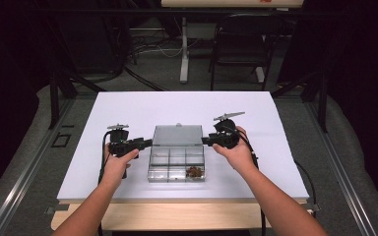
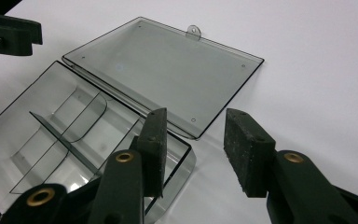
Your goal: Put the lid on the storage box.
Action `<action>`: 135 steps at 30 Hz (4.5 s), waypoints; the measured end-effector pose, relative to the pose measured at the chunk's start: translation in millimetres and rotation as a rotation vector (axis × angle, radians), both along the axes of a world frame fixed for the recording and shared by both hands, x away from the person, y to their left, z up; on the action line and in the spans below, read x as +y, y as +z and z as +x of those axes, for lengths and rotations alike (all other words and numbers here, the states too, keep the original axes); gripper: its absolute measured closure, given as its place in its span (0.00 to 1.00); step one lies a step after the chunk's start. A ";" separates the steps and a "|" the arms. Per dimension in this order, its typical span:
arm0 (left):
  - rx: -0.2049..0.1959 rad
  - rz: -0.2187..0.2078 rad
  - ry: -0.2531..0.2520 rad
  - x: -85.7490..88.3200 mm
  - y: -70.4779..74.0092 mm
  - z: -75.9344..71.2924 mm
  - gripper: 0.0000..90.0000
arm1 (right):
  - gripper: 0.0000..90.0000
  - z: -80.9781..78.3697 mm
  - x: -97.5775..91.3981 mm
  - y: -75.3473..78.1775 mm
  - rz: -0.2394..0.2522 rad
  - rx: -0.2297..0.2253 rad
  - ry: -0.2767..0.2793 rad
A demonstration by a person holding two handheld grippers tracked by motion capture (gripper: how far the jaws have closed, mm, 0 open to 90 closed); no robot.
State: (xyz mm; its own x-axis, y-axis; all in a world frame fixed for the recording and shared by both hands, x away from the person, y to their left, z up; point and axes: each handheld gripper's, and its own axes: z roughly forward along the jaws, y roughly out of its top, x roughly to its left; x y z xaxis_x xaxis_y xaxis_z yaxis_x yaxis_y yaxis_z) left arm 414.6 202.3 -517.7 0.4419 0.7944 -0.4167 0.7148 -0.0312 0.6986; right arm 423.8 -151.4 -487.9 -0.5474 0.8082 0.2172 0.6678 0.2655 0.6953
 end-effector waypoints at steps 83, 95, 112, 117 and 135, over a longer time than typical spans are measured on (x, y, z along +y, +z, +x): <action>0.190 0.046 0.026 -31.5 -18.0 67.5 0.50 | 0.56 69.3 22.3 -35.1 0.088 0.268 -0.158; 0.221 0.042 0.015 -33.0 -23.9 69.6 0.49 | 0.55 70.4 22.5 -38.4 0.121 0.330 -0.173; 0.239 0.026 0.010 -32.0 -26.6 70.9 0.48 | 0.51 72.8 24.1 -45.7 0.132 0.388 -0.175; 0.245 0.020 0.011 -31.8 -26.9 71.2 0.47 | 0.51 73.5 24.8 -46.8 0.141 0.392 -0.181; 0.248 0.020 0.012 -30.0 -26.2 71.5 0.50 | 0.51 73.8 24.9 -46.6 0.134 0.387 -0.181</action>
